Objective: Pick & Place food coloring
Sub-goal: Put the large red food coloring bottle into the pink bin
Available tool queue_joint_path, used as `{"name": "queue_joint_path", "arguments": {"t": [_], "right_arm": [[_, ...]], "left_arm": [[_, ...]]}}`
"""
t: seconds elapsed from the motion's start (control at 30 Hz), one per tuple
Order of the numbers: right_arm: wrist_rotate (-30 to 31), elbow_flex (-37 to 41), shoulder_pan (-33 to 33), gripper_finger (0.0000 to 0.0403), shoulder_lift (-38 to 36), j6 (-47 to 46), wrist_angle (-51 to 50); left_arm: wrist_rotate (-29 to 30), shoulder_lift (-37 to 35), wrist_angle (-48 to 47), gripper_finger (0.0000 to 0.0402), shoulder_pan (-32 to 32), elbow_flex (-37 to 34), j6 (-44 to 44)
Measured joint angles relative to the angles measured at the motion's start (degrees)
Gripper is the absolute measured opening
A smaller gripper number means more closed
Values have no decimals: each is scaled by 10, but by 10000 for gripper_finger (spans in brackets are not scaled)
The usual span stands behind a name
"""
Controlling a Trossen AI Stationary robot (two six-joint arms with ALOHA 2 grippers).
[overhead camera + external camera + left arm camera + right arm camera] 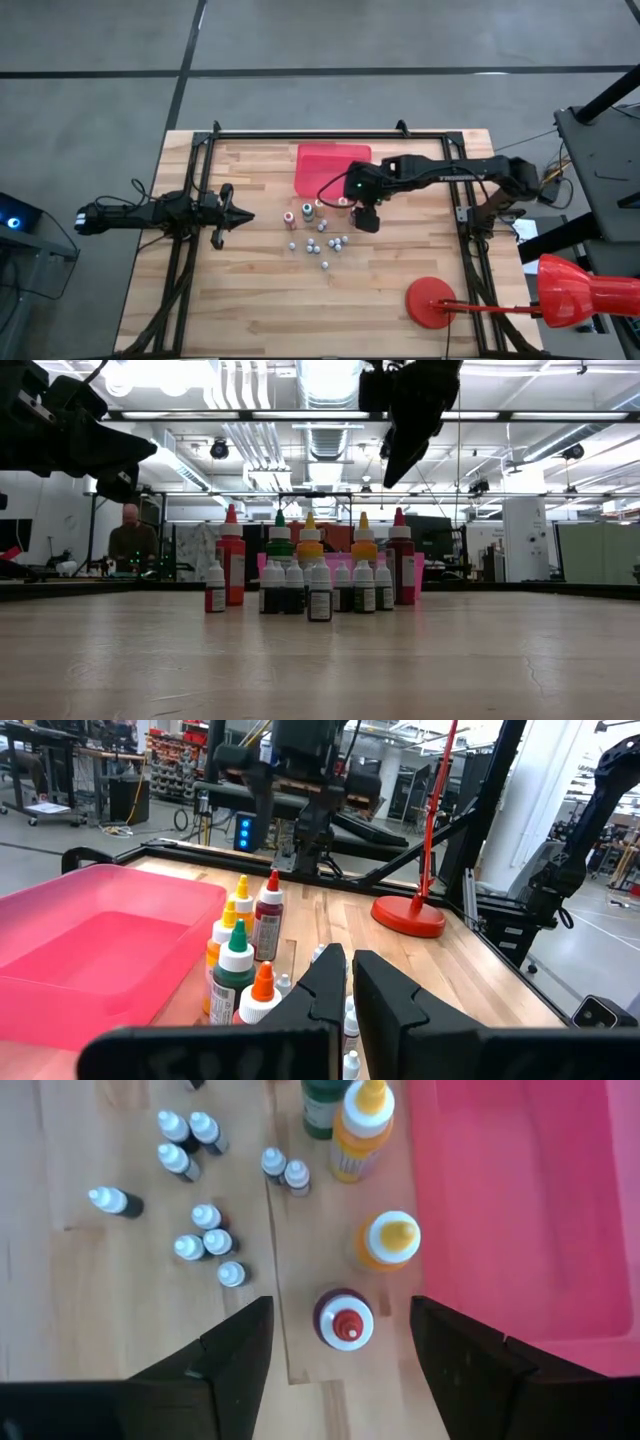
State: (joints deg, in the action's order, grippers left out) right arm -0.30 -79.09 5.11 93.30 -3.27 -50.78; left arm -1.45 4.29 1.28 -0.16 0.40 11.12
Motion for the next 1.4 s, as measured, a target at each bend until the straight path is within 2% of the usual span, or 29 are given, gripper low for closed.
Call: {"name": "queue_joint_path", "arguments": {"t": [1.1, 1.4], "right_arm": [[-17, 1, 0, 226, 6, -27, -20], [-26, 2, 0, 226, 32, 20, -29]], "left_arm": [[0, 0, 0, 0, 0, 0, 0], [0, 0, 0, 0, 0, 0, 0]]}}
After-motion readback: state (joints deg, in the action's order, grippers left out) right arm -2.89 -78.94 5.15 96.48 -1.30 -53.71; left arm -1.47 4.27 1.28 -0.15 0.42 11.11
